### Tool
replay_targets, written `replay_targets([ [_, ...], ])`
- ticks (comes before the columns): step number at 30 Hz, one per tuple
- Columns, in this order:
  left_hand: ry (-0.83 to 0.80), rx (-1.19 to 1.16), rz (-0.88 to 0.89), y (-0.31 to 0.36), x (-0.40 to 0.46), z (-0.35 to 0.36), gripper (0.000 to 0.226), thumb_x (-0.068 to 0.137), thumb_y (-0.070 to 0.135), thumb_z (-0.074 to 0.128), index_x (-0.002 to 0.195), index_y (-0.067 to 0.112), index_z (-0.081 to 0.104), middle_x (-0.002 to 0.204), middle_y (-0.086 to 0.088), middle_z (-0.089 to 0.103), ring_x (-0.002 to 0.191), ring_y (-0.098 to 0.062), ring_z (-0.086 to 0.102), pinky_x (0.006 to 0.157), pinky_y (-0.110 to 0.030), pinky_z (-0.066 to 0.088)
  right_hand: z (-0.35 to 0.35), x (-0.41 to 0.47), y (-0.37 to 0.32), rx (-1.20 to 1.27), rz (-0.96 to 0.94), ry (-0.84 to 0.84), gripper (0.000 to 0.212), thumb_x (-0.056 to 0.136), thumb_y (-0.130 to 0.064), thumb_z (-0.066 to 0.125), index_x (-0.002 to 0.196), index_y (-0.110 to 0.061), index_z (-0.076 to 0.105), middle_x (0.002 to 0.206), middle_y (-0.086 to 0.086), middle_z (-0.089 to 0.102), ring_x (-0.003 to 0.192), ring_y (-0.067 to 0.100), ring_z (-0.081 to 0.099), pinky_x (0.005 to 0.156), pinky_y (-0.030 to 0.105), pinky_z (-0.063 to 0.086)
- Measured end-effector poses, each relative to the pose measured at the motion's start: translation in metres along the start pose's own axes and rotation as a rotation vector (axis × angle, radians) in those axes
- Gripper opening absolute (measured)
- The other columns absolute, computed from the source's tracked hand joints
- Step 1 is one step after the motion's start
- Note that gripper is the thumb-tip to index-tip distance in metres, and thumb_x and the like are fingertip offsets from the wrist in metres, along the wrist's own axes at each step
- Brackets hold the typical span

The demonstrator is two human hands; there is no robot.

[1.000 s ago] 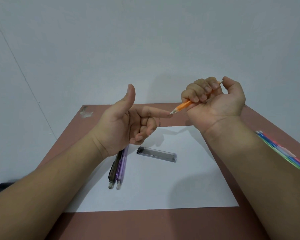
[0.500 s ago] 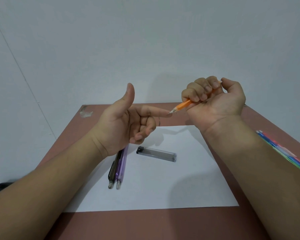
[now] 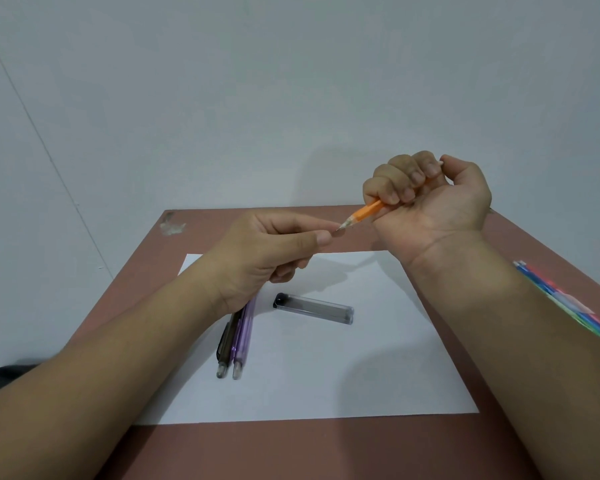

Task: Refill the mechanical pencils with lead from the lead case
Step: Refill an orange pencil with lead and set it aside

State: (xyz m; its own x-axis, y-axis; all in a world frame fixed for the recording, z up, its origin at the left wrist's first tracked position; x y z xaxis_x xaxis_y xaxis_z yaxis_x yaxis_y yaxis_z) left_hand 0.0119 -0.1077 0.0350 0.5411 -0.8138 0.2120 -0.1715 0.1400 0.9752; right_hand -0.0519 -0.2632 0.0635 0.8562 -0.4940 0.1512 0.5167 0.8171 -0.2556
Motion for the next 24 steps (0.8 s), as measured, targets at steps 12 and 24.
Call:
replay_targets([
  [12, 0.095, -0.001, 0.036, 0.002, 0.001, 0.0, 0.004, 0.072, 0.023, 0.076, 0.073, 0.022, 0.08, 0.055, 0.0, 0.055, 0.049, -0.013, 0.04, 0.049, -0.026, 0.029, -0.001, 0.0, 0.006, -0.012, 0.013, -0.012, 0.035, 0.094, -0.032, 0.031, 0.062, -0.016, 0.034, 0.061, -0.001, 0.029, 0.045, 0.016, 0.023, 0.048, 0.024, 0.024],
  [24, 0.152, 0.008, 0.035, -0.002, 0.004, -0.011, 0.011, 0.079, 0.024, 0.074, 0.082, 0.014, 0.079, 0.058, -0.001, 0.053, 0.05, -0.015, 0.039, 0.048, -0.025, 0.028, 0.0, -0.003, 0.01, -0.082, -0.012, -0.026, 0.038, 0.093, -0.036, 0.036, 0.063, -0.013, 0.036, 0.066, 0.003, 0.036, 0.053, 0.02, 0.037, 0.059, 0.027, 0.036],
])
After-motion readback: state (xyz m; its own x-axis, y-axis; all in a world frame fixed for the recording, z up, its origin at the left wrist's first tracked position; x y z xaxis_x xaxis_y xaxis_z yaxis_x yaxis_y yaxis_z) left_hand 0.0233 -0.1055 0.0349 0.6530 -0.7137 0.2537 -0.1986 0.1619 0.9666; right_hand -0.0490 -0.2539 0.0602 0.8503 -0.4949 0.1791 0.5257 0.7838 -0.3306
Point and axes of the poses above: each hand's wrist, its own x-axis towards the middle knuckle, its own z-axis out of the palm, y = z × x, the point moved 7 cm from there along x, towards the middle knuckle
